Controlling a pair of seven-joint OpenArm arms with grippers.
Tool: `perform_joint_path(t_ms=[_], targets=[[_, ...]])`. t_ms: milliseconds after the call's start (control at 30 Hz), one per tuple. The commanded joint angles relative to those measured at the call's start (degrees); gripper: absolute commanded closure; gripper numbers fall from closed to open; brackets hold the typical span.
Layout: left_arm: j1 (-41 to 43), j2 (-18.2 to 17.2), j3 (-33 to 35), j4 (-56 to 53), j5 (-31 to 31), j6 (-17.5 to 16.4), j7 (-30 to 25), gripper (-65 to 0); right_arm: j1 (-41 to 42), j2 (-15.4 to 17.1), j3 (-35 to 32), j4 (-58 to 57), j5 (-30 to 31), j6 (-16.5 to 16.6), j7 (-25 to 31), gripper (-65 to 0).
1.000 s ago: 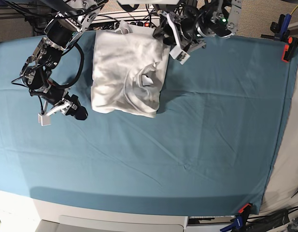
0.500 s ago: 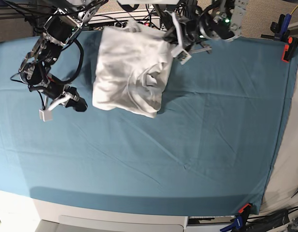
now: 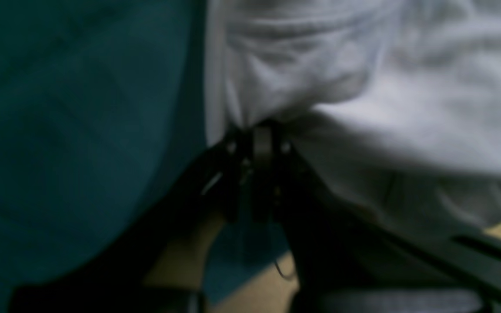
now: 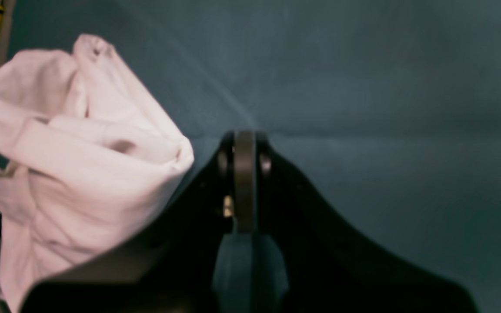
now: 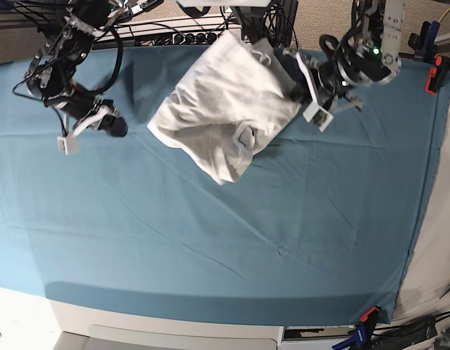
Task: Fold the T-shirt properly
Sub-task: 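Square the folded shirt by pushing its sides with both grippers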
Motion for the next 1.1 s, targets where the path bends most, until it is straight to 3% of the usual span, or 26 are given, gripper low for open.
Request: perform_joint_path(t_ms=[0,267,367,667,1067], targets=[[-1.0,-0.3,-0.2,1.0,-0.4,0.1,-2.0,0.0,0.0,0.2,0.1,1.1,2.3,0.2,1.0,-1.3],[-9.3,-0.3,-0.2,-5.0,-1.7,-0.3,-2.4,0.0,-2.2,-2.9,-0.1,1.1,5.7,1.1,0.6,-1.3],[-13.5,-0.3,-0.2,-8.8,-3.2,-1.8,-2.4,0.0,-2.2,-3.3,-1.4,1.1,6.4,1.5,0.3,-1.3],[-25.0,-0.2,-0.1,-19.9,-6.6,-1.8,-2.2,0.0,-2.2,-3.4,-8.2,1.1,6.2,1.5,0.3,-1.3],[-29.1,0.1,-0.1,-23.9,-9.0,-3.2,-3.3,0.0,-2.2,-5.4,-12.7,1.1,6.2,2.3,0.5,-1.3]])
